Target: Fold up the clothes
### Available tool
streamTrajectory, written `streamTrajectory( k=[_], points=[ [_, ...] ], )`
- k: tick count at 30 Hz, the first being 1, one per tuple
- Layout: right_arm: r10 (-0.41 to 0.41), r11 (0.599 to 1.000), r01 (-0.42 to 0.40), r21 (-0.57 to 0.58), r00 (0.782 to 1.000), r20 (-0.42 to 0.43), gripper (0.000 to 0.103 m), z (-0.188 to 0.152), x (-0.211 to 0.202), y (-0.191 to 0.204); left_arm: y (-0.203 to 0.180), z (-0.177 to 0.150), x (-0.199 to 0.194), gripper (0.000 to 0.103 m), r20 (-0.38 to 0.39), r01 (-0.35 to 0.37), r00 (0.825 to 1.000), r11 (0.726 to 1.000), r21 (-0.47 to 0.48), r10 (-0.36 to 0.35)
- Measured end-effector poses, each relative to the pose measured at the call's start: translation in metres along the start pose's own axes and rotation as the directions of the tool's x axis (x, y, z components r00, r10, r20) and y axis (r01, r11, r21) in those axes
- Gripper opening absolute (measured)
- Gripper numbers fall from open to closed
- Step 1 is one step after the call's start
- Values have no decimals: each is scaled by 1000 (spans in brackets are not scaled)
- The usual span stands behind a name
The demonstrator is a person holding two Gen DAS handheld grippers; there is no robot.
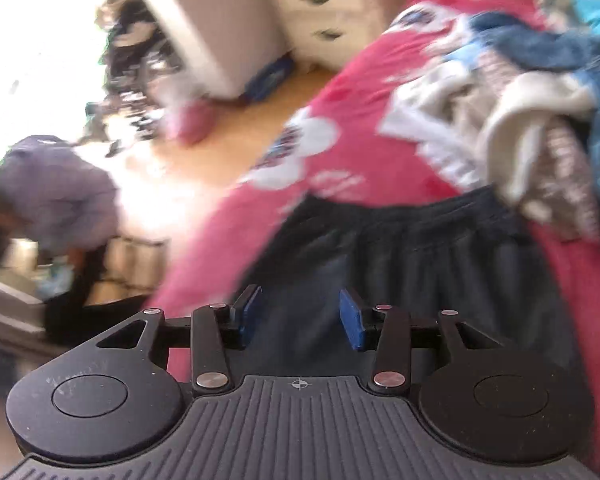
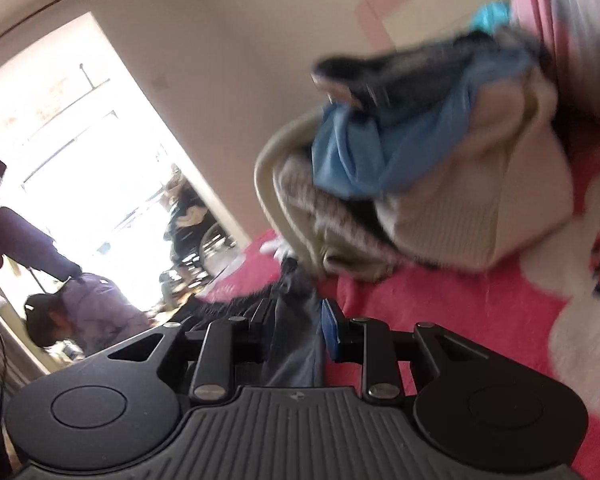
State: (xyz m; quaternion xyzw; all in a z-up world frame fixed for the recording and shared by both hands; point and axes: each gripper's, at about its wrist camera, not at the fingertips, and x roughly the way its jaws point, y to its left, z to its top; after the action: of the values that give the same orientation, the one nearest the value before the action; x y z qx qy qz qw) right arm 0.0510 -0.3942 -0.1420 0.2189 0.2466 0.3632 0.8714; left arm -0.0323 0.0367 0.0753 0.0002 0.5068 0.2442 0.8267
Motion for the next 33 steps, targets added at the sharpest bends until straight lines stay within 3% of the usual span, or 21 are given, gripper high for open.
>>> streamTrajectory(
  k=[3, 5, 8, 10, 14, 18, 22, 25, 27, 29, 33],
  points=[
    [-42, 999, 43, -1, 997, 68, 35, 5, -16, 17, -6, -14, 32, 43, 49, 160, 986, 987, -30, -159],
    [-62, 998, 61, 8, 993, 104, 36, 7, -23, 33, -5, -27, 52, 43, 43, 248, 969, 966, -70, -245],
    [-75, 992, 87, -93, 990, 122, 36, 5, -26, 63, 13, -46, 59, 42, 48, 361, 933, 921, -146, -358],
    [-69, 983, 87, -165, 992, 110, 36, 2, -22, 81, 36, -60, 50, 42, 102, 407, 913, 898, -164, -395],
    [9, 974, 10, -225, 997, 81, 36, 3, -18, 120, 104, -103, 20, 42, 228, 424, 898, 881, -211, -377],
    [103, 956, -81, -282, 993, 65, 40, 9, -18, 175, 168, -166, -5, 43, 287, 357, 917, 894, -272, -279],
    [228, 944, -231, -235, 973, -39, 41, 17, -2, 233, 225, -239, 0, 43, 243, 273, 951, 886, -375, -190],
    [289, 934, -312, -175, 946, -147, 42, 15, 27, 276, 245, -278, 12, 43, 205, 252, 961, 883, -395, -183],
    [312, 927, -347, -143, 924, -221, 42, 7, 55, 300, 247, -292, 27, 43, 190, 240, 965, 896, -375, -179],
    [281, 931, -335, -142, 911, -303, 42, -6, 86, 320, 249, -296, 42, 43, 189, 244, 964, 901, -359, -186],
    [198, 955, -279, -103, 855, -480, 43, -33, 150, 342, 248, -276, 76, 43, 156, 218, 972, 927, -307, -176]
  ],
)
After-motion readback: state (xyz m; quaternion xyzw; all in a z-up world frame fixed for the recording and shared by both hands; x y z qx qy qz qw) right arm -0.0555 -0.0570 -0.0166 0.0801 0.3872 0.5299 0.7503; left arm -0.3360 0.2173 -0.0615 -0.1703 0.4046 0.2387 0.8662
